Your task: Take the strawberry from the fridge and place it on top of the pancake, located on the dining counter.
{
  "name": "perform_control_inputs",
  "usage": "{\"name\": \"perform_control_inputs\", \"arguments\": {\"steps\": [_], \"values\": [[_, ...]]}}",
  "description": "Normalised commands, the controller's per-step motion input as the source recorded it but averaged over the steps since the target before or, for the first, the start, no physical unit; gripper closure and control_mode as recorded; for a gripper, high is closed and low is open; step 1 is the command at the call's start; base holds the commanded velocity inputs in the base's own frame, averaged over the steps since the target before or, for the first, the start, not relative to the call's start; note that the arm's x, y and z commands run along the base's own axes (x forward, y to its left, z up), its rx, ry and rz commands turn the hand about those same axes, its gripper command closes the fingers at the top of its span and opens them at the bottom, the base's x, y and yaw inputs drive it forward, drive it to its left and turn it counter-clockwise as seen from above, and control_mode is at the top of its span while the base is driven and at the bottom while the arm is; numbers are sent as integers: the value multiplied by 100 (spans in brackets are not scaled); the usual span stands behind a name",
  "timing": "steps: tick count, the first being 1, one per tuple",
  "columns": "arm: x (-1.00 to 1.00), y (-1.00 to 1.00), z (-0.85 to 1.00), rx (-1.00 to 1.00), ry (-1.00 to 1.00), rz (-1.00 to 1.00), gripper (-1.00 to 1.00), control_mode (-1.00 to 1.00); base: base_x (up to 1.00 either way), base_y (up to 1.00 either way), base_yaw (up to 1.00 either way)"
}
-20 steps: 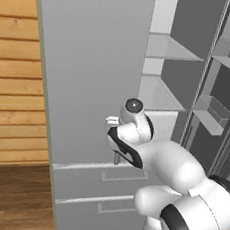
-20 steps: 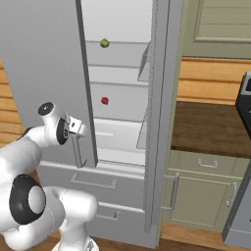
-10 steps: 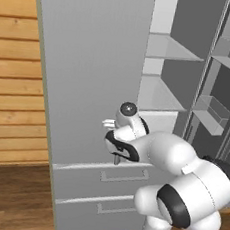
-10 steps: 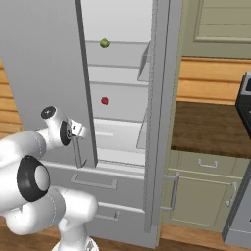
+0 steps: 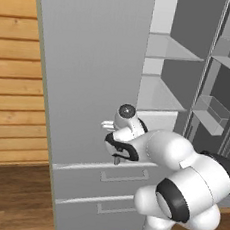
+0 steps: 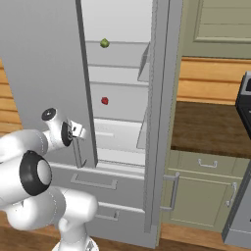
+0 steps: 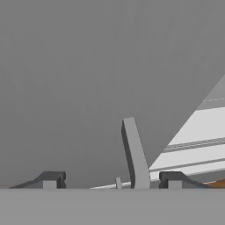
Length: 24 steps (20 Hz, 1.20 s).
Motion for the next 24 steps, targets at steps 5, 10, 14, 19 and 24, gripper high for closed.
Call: {"name": "perform_control_inputs", "arguments": {"steps": [5, 10, 14, 19, 24], "values": [[0, 0, 0, 0, -4, 0, 100, -100, 0, 0, 0], [-18, 8, 0, 0, 0, 0, 100, -100, 0, 0, 0], [-45, 31, 0, -2, 0, -8, 100, -100, 0, 0, 0], [-53, 60, -7, -6, 0, -18, 100, -100, 0, 0, 0], [-67, 75, -8, -3, 2, -22, 100, -100, 0, 0, 0]]}}
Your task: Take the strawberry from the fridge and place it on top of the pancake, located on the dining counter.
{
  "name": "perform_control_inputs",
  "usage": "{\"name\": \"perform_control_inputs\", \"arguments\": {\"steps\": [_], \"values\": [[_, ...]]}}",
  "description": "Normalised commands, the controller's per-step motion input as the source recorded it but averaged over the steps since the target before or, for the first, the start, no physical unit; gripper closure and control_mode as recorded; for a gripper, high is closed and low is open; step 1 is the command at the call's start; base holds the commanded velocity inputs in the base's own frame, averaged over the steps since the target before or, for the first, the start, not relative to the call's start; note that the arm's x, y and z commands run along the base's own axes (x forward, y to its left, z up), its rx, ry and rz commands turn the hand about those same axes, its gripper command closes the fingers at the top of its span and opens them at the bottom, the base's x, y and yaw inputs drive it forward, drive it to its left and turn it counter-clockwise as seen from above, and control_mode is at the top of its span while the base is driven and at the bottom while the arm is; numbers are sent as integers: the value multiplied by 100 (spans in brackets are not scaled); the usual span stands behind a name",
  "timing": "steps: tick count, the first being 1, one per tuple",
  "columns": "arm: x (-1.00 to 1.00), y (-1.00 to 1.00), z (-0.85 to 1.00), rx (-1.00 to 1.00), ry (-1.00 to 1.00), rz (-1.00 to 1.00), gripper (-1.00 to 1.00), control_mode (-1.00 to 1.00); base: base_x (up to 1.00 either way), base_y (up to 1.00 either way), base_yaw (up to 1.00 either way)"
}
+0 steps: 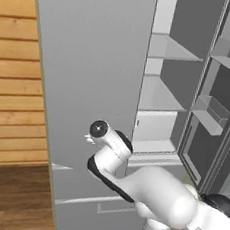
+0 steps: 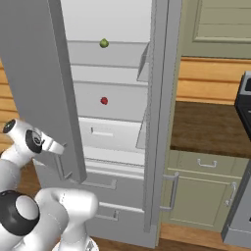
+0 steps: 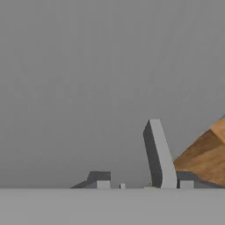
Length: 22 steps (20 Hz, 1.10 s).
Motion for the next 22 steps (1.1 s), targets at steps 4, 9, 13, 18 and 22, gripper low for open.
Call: {"name": "perform_control_inputs", "arguments": {"steps": [4, 9, 13, 18, 22], "values": [[-65, 83, -12, -6, 3, -19, 100, -100, 0, 0, 0], [-61, 94, -6, -3, 1, -19, 100, -100, 0, 0, 0], [-66, 91, -3, -2, 0, -19, -100, -100, 0, 0, 0], [-54, 47, 3, -2, 0, -13, -100, -100, 0, 0, 0], [-63, 42, 41, -17, -3, -2, -100, -100, 0, 0, 0]]}}
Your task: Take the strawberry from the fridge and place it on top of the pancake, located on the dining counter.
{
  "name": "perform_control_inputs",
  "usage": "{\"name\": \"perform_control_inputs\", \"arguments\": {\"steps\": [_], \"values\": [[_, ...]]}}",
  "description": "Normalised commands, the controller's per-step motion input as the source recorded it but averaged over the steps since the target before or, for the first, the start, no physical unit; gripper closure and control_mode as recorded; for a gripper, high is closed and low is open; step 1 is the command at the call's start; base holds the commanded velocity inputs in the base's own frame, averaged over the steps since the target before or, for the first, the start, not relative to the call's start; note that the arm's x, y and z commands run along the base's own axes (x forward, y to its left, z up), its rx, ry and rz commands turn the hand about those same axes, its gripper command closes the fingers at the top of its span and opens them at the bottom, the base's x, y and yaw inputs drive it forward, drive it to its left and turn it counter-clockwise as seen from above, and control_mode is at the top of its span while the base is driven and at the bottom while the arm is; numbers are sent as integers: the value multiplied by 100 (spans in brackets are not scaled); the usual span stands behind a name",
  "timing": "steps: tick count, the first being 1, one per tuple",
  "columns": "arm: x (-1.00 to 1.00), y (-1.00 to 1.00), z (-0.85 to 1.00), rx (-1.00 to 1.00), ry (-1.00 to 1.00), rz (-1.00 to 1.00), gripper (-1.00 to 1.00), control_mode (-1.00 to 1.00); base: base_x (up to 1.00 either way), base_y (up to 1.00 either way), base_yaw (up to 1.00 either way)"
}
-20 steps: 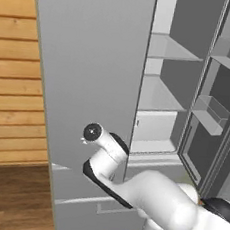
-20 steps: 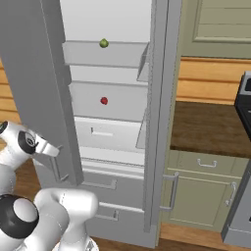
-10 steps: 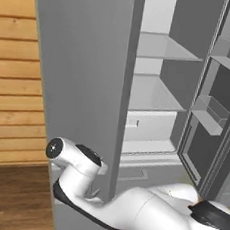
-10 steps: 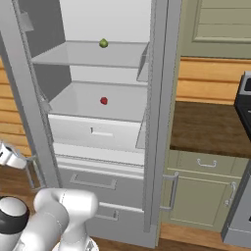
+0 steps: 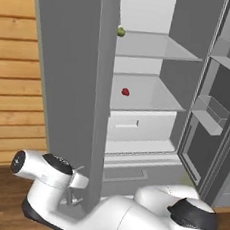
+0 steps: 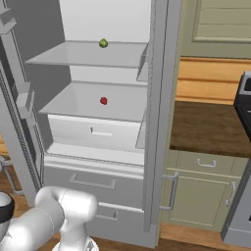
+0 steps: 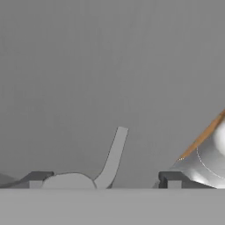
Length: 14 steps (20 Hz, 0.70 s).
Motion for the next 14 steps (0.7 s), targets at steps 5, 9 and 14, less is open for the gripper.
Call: {"name": "perform_control_inputs", "arguments": {"steps": [5, 9, 14], "values": [[-55, 13, 84, -6, 1, 0, -100, -100, 0, 0, 0], [-35, 47, 66, -1, 8, -5, -100, -100, 0, 0, 0], [-35, 15, 72, 5, 0, -1, -100, -100, 0, 0, 0]]}}
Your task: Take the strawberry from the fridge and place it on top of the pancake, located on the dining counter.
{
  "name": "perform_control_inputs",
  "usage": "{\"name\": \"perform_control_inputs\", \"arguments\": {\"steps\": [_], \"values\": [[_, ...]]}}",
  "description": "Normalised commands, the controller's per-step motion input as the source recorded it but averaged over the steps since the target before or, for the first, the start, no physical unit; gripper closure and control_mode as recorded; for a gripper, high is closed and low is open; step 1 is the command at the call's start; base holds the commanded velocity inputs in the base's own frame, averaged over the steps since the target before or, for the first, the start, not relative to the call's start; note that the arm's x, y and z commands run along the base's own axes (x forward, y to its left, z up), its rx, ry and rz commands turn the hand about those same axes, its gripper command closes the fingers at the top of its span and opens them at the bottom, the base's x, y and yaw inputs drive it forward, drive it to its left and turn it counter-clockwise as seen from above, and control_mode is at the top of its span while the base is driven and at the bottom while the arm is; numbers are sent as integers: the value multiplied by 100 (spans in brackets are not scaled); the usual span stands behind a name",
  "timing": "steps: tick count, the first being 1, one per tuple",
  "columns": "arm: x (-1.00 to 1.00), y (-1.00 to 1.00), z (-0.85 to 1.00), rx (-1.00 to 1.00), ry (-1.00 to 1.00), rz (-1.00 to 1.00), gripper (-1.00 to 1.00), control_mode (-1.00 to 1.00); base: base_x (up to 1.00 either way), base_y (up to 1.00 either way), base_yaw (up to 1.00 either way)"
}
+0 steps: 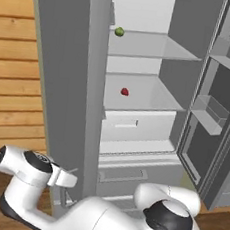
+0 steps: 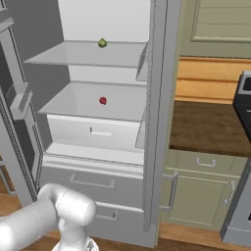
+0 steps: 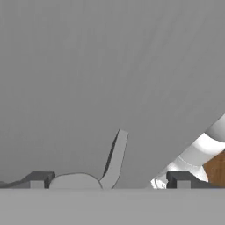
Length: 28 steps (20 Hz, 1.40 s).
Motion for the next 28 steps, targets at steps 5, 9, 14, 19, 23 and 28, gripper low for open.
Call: {"name": "perform_control_inputs", "arguments": {"steps": [5, 9, 14, 19, 23, 28], "values": [[-15, 2, 77, 12, -5, -1, -100, -100, 0, 0, 0], [0, -6, 44, 26, -9, -15, -100, -100, 0, 0, 0], [-55, 0, 54, 21, -9, -4, -100, -100, 0, 0, 0], [-69, 0, 87, 19, -9, 8, -100, -100, 0, 0, 0], [-27, -10, 71, 24, -10, 5, -100, -100, 0, 0, 0], [-25, -34, 78, 36, -8, 9, -100, -100, 0, 0, 0]]}}
